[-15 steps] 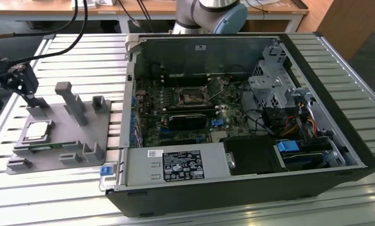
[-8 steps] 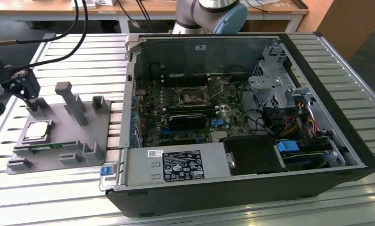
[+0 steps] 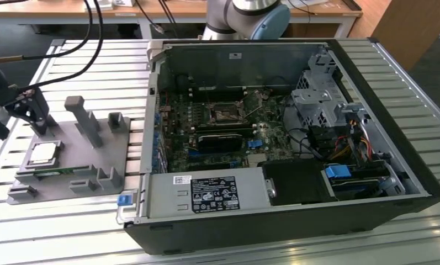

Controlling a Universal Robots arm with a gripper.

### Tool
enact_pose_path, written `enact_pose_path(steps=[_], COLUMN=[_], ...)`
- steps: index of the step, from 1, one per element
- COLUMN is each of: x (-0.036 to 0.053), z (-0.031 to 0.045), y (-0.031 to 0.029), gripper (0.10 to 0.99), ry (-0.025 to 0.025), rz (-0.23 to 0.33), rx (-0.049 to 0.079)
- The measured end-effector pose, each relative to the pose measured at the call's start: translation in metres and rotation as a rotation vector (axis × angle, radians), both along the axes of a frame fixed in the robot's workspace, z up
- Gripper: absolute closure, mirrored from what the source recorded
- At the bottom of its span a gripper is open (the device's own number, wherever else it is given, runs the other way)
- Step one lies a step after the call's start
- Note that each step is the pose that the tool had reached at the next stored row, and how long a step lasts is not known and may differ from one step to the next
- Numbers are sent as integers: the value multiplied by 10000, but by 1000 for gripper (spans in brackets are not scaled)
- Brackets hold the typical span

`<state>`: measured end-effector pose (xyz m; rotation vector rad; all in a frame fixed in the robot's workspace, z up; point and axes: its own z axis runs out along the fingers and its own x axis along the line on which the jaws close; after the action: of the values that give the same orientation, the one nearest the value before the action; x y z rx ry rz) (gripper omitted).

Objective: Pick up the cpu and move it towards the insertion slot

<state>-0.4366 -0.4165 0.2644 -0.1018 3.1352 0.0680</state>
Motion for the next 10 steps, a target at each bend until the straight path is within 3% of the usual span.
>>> enact_pose_path(steps=[9, 10], x=[-24, -25], z=[-165, -183], y=[-4, -4], gripper=[369, 314], ry=[0, 0], rz=[0, -1], rx=[0, 0])
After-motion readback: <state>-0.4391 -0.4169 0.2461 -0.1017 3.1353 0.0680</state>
